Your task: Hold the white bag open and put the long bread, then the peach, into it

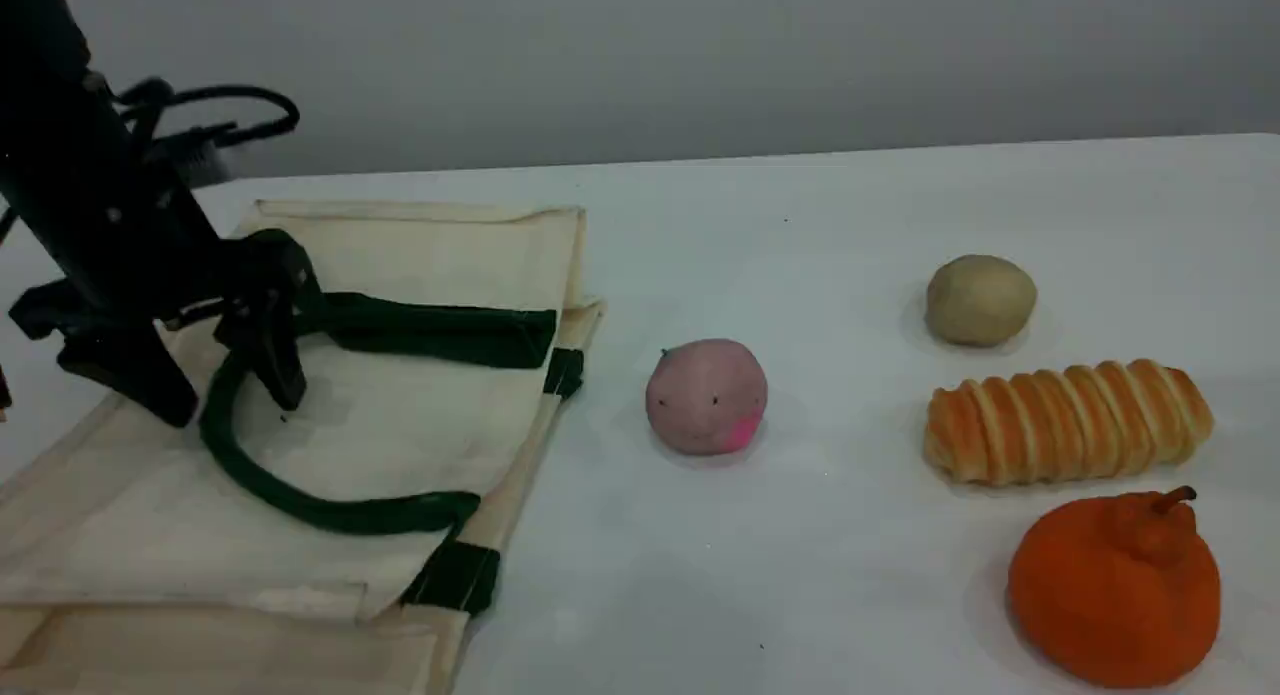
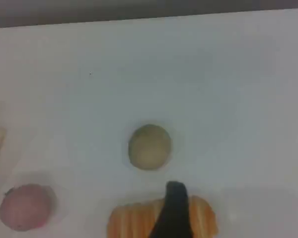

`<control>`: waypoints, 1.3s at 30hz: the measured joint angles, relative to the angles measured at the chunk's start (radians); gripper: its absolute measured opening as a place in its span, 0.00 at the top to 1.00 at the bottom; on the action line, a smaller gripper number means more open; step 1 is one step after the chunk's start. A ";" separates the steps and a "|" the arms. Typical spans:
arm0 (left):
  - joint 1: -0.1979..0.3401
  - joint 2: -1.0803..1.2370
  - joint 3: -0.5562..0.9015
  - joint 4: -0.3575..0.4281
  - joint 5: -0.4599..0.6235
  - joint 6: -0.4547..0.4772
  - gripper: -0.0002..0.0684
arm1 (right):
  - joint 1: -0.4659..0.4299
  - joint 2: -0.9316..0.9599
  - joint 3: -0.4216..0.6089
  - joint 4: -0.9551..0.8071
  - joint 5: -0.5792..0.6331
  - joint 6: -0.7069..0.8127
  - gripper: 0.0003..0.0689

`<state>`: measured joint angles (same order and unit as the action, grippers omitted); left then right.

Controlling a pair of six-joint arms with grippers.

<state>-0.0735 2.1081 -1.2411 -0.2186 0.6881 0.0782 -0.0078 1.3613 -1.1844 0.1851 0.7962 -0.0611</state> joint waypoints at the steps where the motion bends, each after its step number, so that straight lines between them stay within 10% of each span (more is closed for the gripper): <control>1: 0.000 0.003 0.000 -0.001 -0.003 0.000 0.16 | 0.000 0.000 0.000 0.000 0.000 0.000 0.16; 5: 0.000 0.013 0.000 -0.001 -0.011 0.000 0.30 | 0.000 0.000 0.000 0.000 -0.001 0.000 0.16; 12: 0.000 0.013 0.000 -0.003 -0.020 0.047 0.88 | 0.000 0.000 0.000 -0.001 -0.001 0.000 0.16; 39: 0.000 -0.134 -0.591 -0.210 0.540 0.276 0.88 | 0.000 0.090 0.000 -0.032 0.070 -0.276 0.16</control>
<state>-0.0735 1.9738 -1.8322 -0.4291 1.2278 0.3539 -0.0078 1.4511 -1.1844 0.1535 0.8662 -0.3369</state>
